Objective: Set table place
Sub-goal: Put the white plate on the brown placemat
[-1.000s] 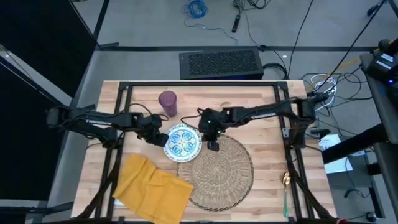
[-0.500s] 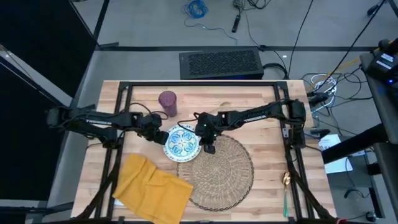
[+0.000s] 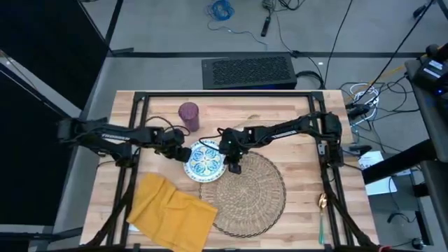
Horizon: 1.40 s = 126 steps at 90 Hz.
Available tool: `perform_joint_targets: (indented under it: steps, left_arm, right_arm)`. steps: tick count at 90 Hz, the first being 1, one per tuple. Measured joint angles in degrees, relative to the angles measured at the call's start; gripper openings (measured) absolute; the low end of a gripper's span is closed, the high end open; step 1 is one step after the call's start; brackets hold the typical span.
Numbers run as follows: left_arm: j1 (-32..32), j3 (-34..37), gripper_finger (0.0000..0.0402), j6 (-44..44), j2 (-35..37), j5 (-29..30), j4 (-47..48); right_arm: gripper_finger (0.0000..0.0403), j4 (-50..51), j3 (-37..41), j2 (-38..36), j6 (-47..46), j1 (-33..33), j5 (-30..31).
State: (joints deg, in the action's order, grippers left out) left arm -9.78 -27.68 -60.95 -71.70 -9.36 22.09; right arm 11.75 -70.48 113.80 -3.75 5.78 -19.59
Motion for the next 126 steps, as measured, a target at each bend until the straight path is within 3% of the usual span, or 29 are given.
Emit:
perform_joint_targets:
  steps: [13,60,85,93,105,126]
  left_arm:
    - [0.0,0.0,0.0087,0.7,-2.3,-1.8,-5.9]
    - [-0.5,0.0,0.0087,1.7,-4.1,-2.1,-9.4]
    - [-0.8,0.0,0.0086,1.9,-4.1,-1.3,-15.8]
    - [-0.8,0.0,0.0072,2.4,-4.1,-1.6,-16.2]
    - [-0.9,-0.2,0.0017,2.8,-3.8,-2.6,-17.4]
    - [-1.6,-0.2,0.0003,3.2,-2.0,-3.1,-19.3]
  right_arm:
    - [0.0000,1.9,0.0,0.0,0.3,0.0,-0.3]
    - [0.0000,2.3,-0.3,2.9,-0.1,0.1,-2.0]
    - [0.0000,3.0,-0.1,3.0,0.3,0.0,-2.5]
    - [0.0000,3.0,-0.1,3.0,0.3,0.0,-2.4]
    - [0.0000,3.6,0.0,3.0,0.3,-0.1,-2.5]
    - [0.0000,2.9,0.0,2.5,0.5,-0.1,-2.4]
